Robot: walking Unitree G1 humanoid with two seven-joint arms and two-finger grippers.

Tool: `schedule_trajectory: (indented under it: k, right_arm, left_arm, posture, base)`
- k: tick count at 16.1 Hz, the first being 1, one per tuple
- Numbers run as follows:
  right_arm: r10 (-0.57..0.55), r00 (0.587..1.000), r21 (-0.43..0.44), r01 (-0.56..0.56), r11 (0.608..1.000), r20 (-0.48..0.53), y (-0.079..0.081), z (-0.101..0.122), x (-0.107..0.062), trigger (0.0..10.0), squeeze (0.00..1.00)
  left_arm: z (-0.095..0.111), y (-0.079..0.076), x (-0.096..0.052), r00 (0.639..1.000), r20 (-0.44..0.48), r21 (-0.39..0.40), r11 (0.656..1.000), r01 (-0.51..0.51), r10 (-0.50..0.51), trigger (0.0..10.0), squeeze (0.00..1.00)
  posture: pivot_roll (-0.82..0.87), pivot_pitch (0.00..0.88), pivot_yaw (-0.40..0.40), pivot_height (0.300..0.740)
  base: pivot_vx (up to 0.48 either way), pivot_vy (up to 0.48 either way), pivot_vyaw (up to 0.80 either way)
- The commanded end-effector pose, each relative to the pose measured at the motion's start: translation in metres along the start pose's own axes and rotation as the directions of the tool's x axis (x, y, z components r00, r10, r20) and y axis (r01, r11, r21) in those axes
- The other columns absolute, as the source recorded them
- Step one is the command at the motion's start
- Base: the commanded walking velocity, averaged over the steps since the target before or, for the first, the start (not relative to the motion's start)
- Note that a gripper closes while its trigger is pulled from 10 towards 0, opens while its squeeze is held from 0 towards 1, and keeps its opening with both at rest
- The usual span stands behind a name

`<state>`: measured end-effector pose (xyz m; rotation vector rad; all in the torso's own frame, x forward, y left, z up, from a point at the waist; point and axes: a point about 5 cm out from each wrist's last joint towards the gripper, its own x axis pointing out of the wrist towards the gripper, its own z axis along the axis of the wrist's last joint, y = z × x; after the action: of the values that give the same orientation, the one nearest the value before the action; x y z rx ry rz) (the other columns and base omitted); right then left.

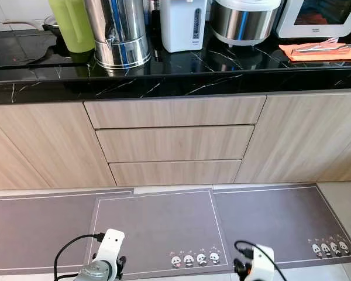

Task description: Kitchen organization

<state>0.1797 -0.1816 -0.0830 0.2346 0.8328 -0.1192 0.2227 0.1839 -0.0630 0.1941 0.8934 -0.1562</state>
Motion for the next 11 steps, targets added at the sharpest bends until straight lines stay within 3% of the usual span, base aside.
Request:
schedule_trajectory:
  k: [1, 6, 11]
  right_arm:
    - [0.006, 1.0, -0.009, -0.006, 1.0, 0.016, 0.001, 0.005, 0.001, 10.0, 0.0]
    - [0.009, 1.0, 0.008, -0.009, 1.0, -0.007, 0.006, -0.002, 0.001, 10.0, 0.0]
    - [-0.008, 0.999, 0.013, 0.009, 1.0, -0.036, -0.004, -0.013, -0.004, 10.0, 0.0]
  left_arm:
    - [-0.004, 0.001, -0.001, 1.0, -0.008, -0.023, 1.0, -0.002, 0.002, 10.0, 0.0]
    - [-0.01, 0.004, -0.002, 1.0, -0.022, -0.03, 1.0, -0.005, 0.004, 10.0, 0.0]
    - [-0.011, 0.007, -0.003, 1.0, -0.021, -0.024, 1.0, -0.011, 0.01, 10.0, 0.0]
  posture:
    - [-0.09, 0.0, 0.017, 0.74]
    - [-0.09, 0.0, 0.017, 0.74]
    - [-0.09, 0.0, 0.018, 0.74]
  base:
    - [0.0, 0.0, 0.0]
    - [0.0, 0.0, 0.0]
    - [0.0, 0.0, 0.0]
